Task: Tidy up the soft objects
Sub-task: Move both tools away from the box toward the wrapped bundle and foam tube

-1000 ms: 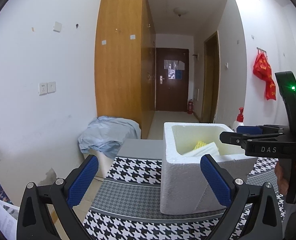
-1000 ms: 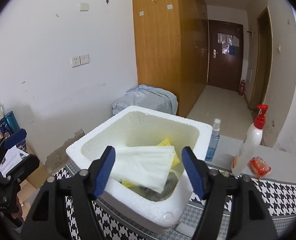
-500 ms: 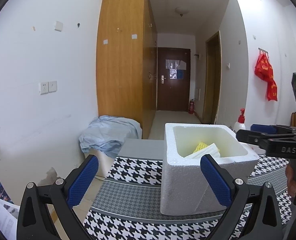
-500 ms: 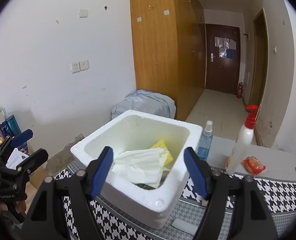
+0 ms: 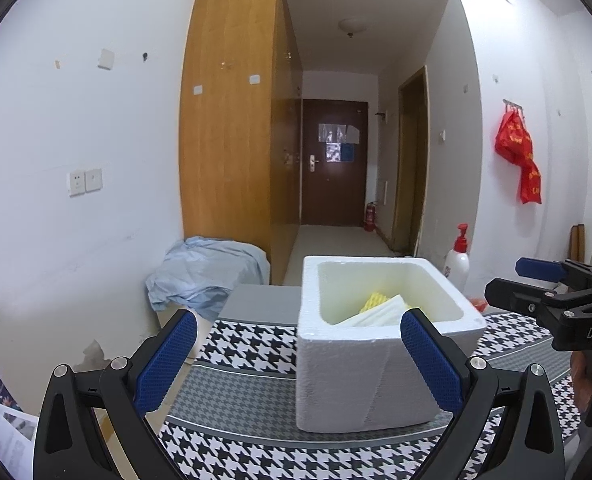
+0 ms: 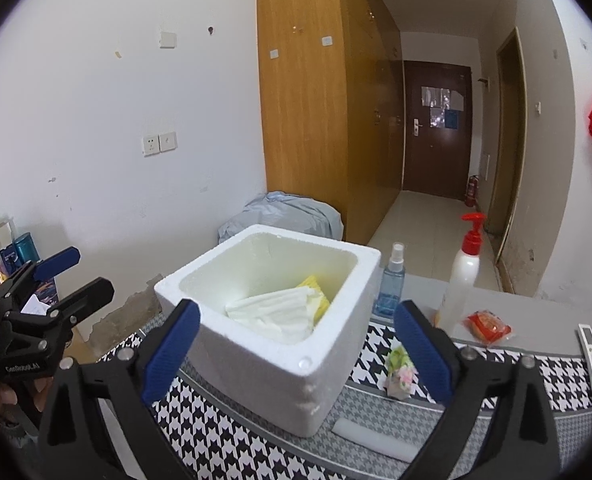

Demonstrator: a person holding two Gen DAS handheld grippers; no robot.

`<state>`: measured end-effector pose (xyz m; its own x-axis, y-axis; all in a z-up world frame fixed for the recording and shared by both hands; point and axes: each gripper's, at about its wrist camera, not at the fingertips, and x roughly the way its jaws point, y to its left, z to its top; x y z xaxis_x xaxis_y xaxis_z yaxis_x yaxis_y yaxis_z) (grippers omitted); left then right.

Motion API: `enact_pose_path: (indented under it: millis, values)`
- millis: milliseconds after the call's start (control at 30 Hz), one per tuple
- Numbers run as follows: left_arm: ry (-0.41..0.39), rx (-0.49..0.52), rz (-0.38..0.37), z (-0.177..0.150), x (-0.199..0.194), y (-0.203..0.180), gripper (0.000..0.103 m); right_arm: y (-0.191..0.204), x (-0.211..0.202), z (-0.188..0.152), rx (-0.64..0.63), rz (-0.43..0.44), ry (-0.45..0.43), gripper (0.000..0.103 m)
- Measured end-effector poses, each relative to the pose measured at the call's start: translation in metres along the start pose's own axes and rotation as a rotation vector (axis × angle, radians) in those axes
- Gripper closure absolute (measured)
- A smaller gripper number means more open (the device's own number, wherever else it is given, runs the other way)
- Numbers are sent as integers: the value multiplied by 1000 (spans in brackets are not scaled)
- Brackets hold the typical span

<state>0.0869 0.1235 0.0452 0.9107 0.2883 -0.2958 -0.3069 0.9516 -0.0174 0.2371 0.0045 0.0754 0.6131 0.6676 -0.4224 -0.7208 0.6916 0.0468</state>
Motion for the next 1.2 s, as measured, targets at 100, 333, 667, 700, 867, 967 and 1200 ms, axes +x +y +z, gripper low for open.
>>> enact_pose_path:
  millis: [100, 333, 667, 700, 867, 967, 1200]
  values:
    - [-12, -1, -7, 3, -4, -3, 1, -2, -9, -1, -1, -8, -15, 3]
    - [-27, 15, -52, 6, -11, -20, 1, -7, -31, -6, -2, -27, -48, 3]
    - [-42, 40, -114, 9, -18, -46, 1, -20, -54, -11, 12, -82, -72, 3]
    - [-43, 43, -120, 9, -18, -48, 1, -23, -57, -13, 13, -85, -74, 3]
    - [-42, 58, -147, 10, -18, -60, 1, -30, -71, -17, 16, -105, -90, 3]
    - [-41, 66, -163, 9, -18, -67, 1, -37, -79, -19, 24, -117, -99, 3]
    - [-39, 82, -202, 6, -20, -83, 1, -49, -92, -26, 36, -142, -104, 3]
